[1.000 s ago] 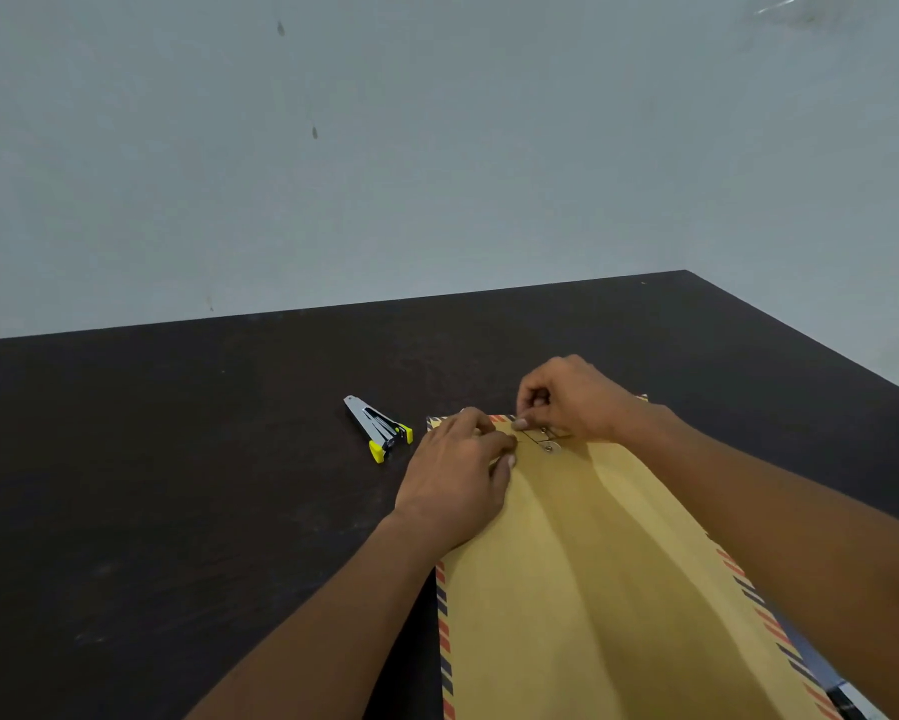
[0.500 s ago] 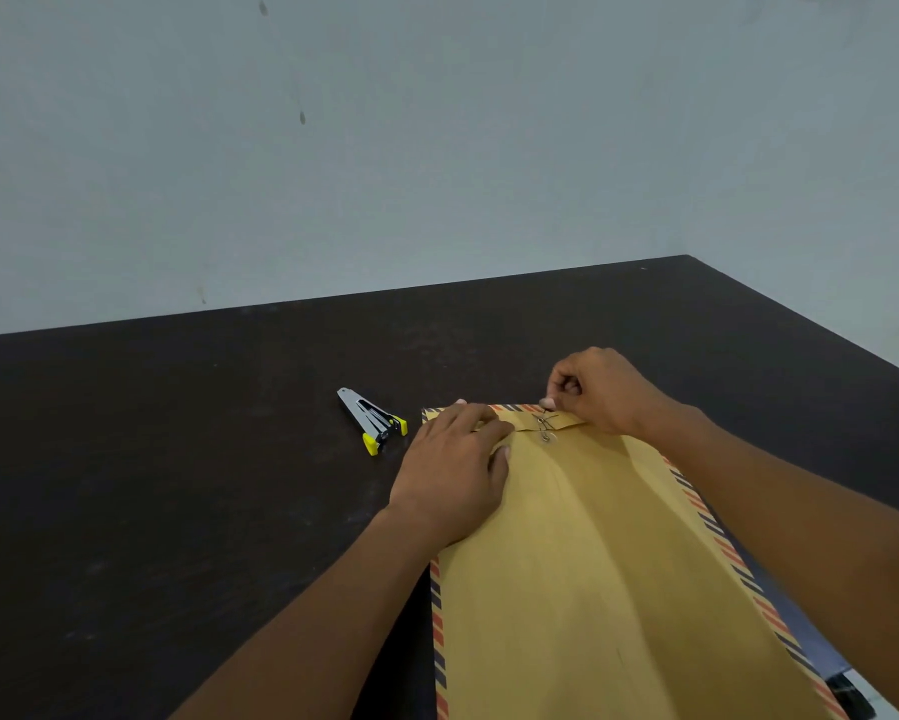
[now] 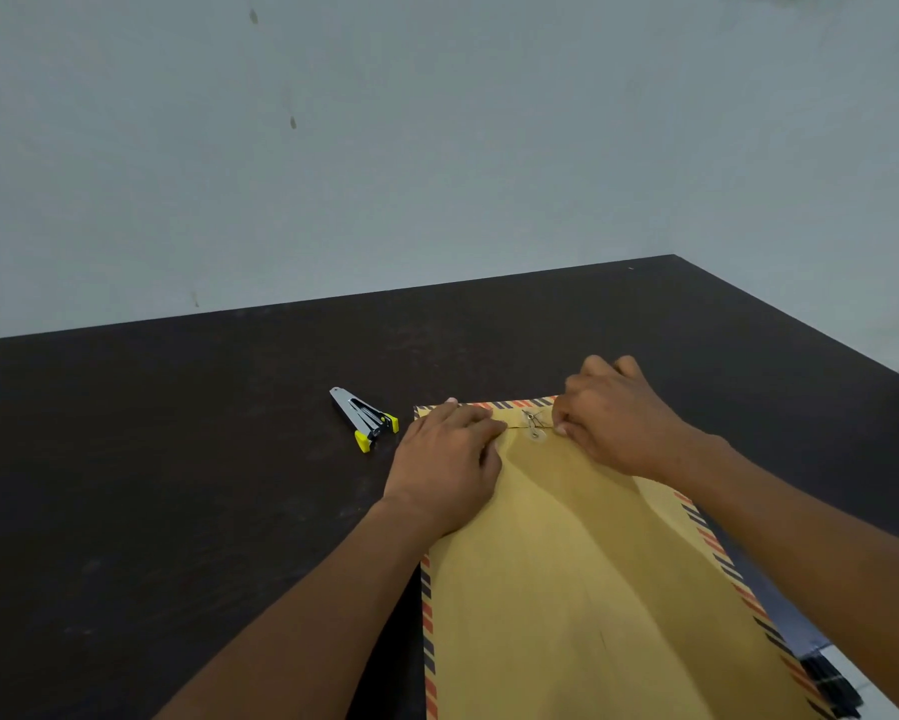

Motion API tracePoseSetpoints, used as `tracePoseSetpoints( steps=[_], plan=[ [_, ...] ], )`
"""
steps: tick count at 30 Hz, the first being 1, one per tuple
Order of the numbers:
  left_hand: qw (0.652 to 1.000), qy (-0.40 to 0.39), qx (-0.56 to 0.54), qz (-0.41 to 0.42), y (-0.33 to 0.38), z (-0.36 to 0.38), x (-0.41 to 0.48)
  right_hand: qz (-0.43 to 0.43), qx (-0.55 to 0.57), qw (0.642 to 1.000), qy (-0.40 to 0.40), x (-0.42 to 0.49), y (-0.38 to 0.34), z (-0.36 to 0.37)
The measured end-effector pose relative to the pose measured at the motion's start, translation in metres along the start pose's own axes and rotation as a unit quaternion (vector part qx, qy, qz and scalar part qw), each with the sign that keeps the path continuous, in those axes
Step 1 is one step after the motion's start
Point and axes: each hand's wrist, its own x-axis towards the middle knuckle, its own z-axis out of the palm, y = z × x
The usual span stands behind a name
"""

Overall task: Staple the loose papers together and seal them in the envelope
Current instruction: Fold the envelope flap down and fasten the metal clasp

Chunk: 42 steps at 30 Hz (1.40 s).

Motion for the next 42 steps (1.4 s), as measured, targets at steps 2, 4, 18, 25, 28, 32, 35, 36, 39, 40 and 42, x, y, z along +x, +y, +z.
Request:
tracePoseSetpoints(
  steps=[2,4,18,25,28,32,35,36,39,40,42],
  plan=[
    [1.0,-0.004,-0.002,0.0,0.001,-0.001,0.0,-0.014,-0.009,1.0,-0.013,-0.004,-0.008,-0.003],
    [1.0,-0.002,-0.005,0.0,0.001,-0.001,-0.001,-0.019,-0.001,0.999,-0.035,-0.002,-0.016,-0.007],
    [1.0,-0.005,-0.022,-0.009,0.0,-0.001,-0.001,-0.03,-0.011,0.998,-0.049,-0.014,-0.022,-0.011],
    [1.0,-0.003,-0.024,-0.006,0.0,-0.002,0.0,-0.06,-0.085,0.995,-0.006,-0.026,-0.019,-0.002],
    [0.999,0.001,-0.033,-0.005,-0.001,-0.001,0.0,-0.097,-0.104,0.989,0.028,-0.024,-0.027,-0.003],
    [0.999,0.023,-0.034,-0.003,-0.002,0.002,0.0,-0.122,-0.073,0.989,0.041,-0.015,-0.036,0.001],
    [0.999,0.019,-0.044,-0.007,-0.004,0.002,0.0,-0.117,-0.011,0.992,0.046,-0.004,-0.042,0.003],
    [0.999,0.017,-0.045,-0.005,-0.004,0.0,0.0,-0.11,0.015,0.993,0.046,0.0,-0.042,0.002],
    [0.999,0.006,-0.044,-0.021,0.0,-0.007,-0.001,-0.077,0.079,0.994,0.021,0.013,-0.04,-0.002],
    [0.999,0.004,-0.043,-0.029,0.0,-0.008,-0.001,-0.069,0.098,0.993,0.014,0.019,-0.038,-0.002],
    [0.999,0.009,-0.043,-0.024,-0.001,-0.007,-0.001,-0.05,0.137,0.989,0.003,0.03,-0.032,-0.001]
  ],
)
